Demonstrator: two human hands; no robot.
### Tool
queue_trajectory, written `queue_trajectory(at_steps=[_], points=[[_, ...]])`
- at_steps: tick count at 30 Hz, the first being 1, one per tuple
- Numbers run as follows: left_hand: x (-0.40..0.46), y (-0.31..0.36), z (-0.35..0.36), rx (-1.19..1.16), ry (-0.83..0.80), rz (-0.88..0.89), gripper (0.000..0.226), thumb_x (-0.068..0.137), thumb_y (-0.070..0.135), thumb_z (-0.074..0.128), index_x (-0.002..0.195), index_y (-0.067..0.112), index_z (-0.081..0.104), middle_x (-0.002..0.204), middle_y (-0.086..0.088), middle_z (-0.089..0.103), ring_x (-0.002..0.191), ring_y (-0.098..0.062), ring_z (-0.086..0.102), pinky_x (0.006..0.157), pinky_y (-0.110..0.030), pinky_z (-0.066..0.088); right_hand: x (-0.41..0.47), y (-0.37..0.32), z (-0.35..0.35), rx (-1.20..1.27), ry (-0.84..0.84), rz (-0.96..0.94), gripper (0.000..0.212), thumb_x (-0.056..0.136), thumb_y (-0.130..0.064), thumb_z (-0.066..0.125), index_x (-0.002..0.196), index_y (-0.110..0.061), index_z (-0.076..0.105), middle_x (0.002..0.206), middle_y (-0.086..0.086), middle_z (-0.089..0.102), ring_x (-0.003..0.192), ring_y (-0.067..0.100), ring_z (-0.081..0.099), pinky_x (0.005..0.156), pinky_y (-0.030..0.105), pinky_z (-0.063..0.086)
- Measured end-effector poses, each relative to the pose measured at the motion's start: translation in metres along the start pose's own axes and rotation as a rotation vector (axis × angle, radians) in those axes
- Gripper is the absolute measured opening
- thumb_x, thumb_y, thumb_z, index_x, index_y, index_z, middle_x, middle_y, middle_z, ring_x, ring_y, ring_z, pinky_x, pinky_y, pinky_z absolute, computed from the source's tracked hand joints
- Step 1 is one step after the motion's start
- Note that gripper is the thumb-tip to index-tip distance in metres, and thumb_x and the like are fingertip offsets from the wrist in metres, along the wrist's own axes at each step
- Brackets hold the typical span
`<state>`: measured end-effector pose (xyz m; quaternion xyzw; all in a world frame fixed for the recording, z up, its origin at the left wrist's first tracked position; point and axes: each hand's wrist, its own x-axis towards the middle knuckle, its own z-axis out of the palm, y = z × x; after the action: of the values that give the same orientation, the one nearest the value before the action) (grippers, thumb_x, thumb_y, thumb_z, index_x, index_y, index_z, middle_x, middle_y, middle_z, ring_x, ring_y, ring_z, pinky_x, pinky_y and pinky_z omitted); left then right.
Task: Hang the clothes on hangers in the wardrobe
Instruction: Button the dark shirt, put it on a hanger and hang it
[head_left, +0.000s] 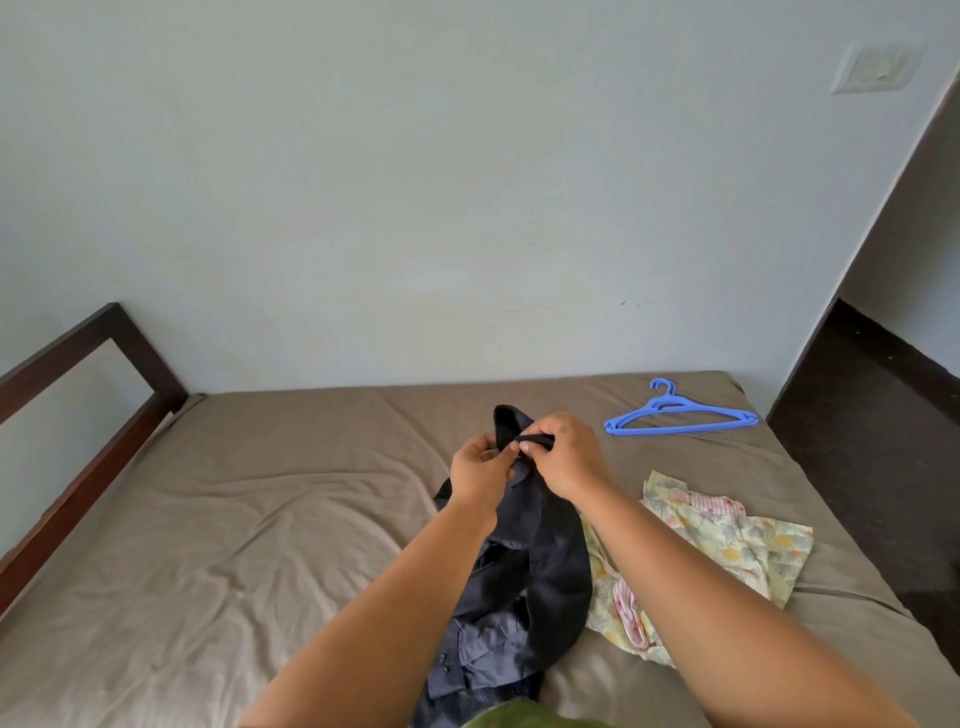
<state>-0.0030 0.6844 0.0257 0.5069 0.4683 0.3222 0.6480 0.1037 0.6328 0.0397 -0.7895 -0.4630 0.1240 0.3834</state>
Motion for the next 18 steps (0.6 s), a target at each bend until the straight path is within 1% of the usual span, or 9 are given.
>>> queue_trajectory(at_steps=[2, 4, 8, 9, 12, 13, 15, 16, 18], points=[[0.001, 0.002, -0.003, 0.044, 0.006, 0.051, 0.004, 0.091, 0.007, 0.065, 0.088, 0.006, 0.063, 0.05, 0.008, 0.06, 0.041, 0.001, 0.052, 0.046, -0.014, 0.044, -0.001, 0.001, 0.001, 0.014, 0.003, 0.019, 0.008, 0.086, -0.015, 0.07, 0.093, -0.016, 0.074, 0.095, -0.003, 0.069, 0.088, 0.011, 0.062, 0.075, 0.017, 0.04], [0.001, 0.003, -0.006, 0.146, 0.013, 0.127, 0.005, 0.09, 0.007, 0.066, 0.09, 0.006, 0.061, 0.055, 0.005, 0.058, 0.043, -0.003, 0.05, 0.046, -0.014, 0.042, 0.0, 0.0, 0.002, 0.007, 0.009, 0.029, 0.009, 0.085, -0.015, 0.071, 0.094, -0.016, 0.075, 0.096, -0.002, 0.071, 0.091, 0.013, 0.064, 0.074, 0.016, 0.04], [0.005, 0.004, -0.007, 0.507, 0.089, 0.306, 0.021, 0.09, 0.01, 0.06, 0.075, 0.023, 0.054, 0.061, 0.007, 0.052, 0.059, -0.012, 0.047, 0.059, -0.027, 0.04, -0.001, -0.007, 0.004, 0.0, 0.025, 0.05, 0.013, 0.086, -0.014, 0.069, 0.097, -0.014, 0.075, 0.098, 0.0, 0.073, 0.091, 0.014, 0.065, 0.074, 0.016, 0.041], [0.005, 0.005, -0.007, 0.61, 0.104, 0.352, 0.019, 0.09, 0.009, 0.056, 0.077, 0.023, 0.054, 0.064, 0.007, 0.053, 0.063, -0.014, 0.048, 0.061, -0.028, 0.038, -0.001, -0.009, 0.005, 0.001, 0.03, 0.059, 0.013, 0.086, -0.014, 0.069, 0.098, -0.014, 0.075, 0.098, 0.0, 0.073, 0.09, 0.014, 0.066, 0.074, 0.016, 0.042], [0.004, 0.006, -0.01, 0.84, 0.15, 0.457, 0.015, 0.091, 0.006, 0.046, 0.096, 0.014, 0.058, 0.083, 0.001, 0.062, 0.075, -0.02, 0.049, 0.062, -0.029, 0.033, -0.002, -0.013, 0.007, 0.005, 0.053, 0.07, 0.013, 0.084, -0.014, 0.071, 0.096, -0.014, 0.076, 0.094, 0.001, 0.074, 0.087, 0.014, 0.067, 0.074, 0.018, 0.046], [0.003, 0.007, -0.011, 0.887, 0.157, 0.473, 0.016, 0.092, 0.006, 0.045, 0.099, 0.013, 0.058, 0.087, -0.002, 0.064, 0.076, -0.021, 0.049, 0.062, -0.03, 0.033, -0.003, -0.013, 0.007, 0.006, 0.062, 0.072, 0.012, 0.083, -0.015, 0.072, 0.095, -0.014, 0.076, 0.093, 0.001, 0.074, 0.086, 0.015, 0.067, 0.074, 0.019, 0.047], [0.006, 0.008, -0.014, 0.939, 0.127, 0.473, 0.013, 0.092, 0.007, 0.046, 0.097, 0.011, 0.057, 0.088, -0.006, 0.065, 0.077, -0.024, 0.051, 0.061, -0.031, 0.035, -0.002, -0.014, 0.006, 0.006, 0.074, 0.082, 0.012, 0.082, -0.014, 0.072, 0.093, -0.014, 0.076, 0.092, 0.001, 0.074, 0.085, 0.015, 0.067, 0.075, 0.021, 0.05], [0.009, 0.008, -0.016, 0.943, 0.097, 0.449, 0.009, 0.092, 0.009, 0.049, 0.093, 0.011, 0.058, 0.086, -0.006, 0.066, 0.076, -0.023, 0.052, 0.063, -0.032, 0.039, -0.003, -0.013, 0.006, 0.003, 0.075, 0.091, 0.012, 0.082, -0.014, 0.073, 0.093, -0.014, 0.076, 0.093, 0.001, 0.074, 0.086, 0.016, 0.067, 0.075, 0.022, 0.05], [0.014, 0.011, -0.02, 0.899, 0.019, 0.372, 0.004, 0.09, 0.015, 0.059, 0.086, 0.014, 0.061, 0.081, -0.004, 0.07, 0.078, -0.023, 0.061, 0.069, -0.033, 0.049, -0.004, -0.011, 0.005, 0.0, 0.075, 0.117, 0.012, 0.081, -0.013, 0.073, 0.093, -0.014, 0.076, 0.094, 0.001, 0.074, 0.086, 0.015, 0.067, 0.076, 0.02, 0.049]])
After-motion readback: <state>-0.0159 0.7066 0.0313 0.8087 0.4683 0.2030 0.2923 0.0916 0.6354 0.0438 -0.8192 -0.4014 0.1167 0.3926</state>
